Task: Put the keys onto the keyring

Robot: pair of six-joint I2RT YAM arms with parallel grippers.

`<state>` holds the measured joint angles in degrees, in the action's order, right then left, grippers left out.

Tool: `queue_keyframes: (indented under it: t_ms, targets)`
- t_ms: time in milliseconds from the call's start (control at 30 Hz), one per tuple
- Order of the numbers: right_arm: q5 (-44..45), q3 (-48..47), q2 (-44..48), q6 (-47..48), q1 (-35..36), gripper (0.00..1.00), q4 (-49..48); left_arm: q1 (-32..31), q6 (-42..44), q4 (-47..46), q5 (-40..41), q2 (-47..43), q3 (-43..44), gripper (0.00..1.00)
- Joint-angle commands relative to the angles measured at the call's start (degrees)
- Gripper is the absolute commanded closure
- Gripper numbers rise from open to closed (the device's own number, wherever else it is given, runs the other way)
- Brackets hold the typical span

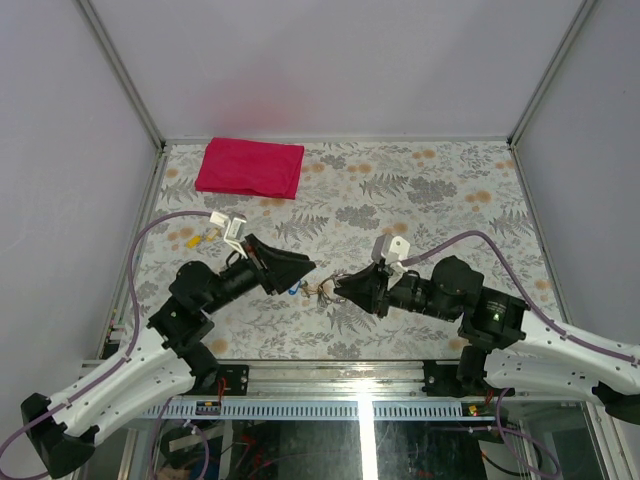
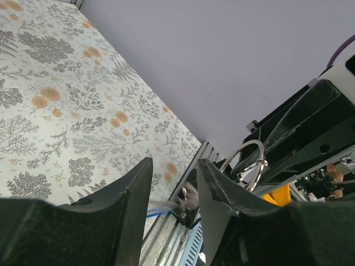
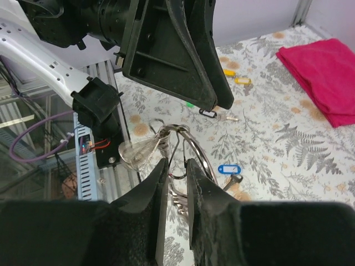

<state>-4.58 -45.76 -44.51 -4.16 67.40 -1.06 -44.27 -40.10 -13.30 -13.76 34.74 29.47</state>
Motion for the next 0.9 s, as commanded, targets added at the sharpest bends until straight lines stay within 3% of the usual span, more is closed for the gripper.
queue_keyframes:
  t_ms: [0, 300, 600, 867]
  targets:
    - [1.41, -6.33, -1.15, -3.67, 0.0, 1.0, 5.97, -0.1, 1.22, -0.87, 1.36, -1.29, -0.94, 0.61]
    - [6.84, -11.16, -3.28, -9.4, -0.04, 1.0, 13.58, -0.11, 6.67, 4.01, 0.74, -3.45, 1.79, 0.58]
    - [12.02, -18.72, -6.96, -13.56, -0.04, 1.0, 27.11, -0.14, 16.15, 3.82, -1.51, -2.49, 3.21, 0.45]
    - [8.65, -25.21, -12.44, -14.05, -2.51, 1.0, 36.29, -0.73, 28.82, 1.17, -3.4, -2.78, 3.1, 0.4]
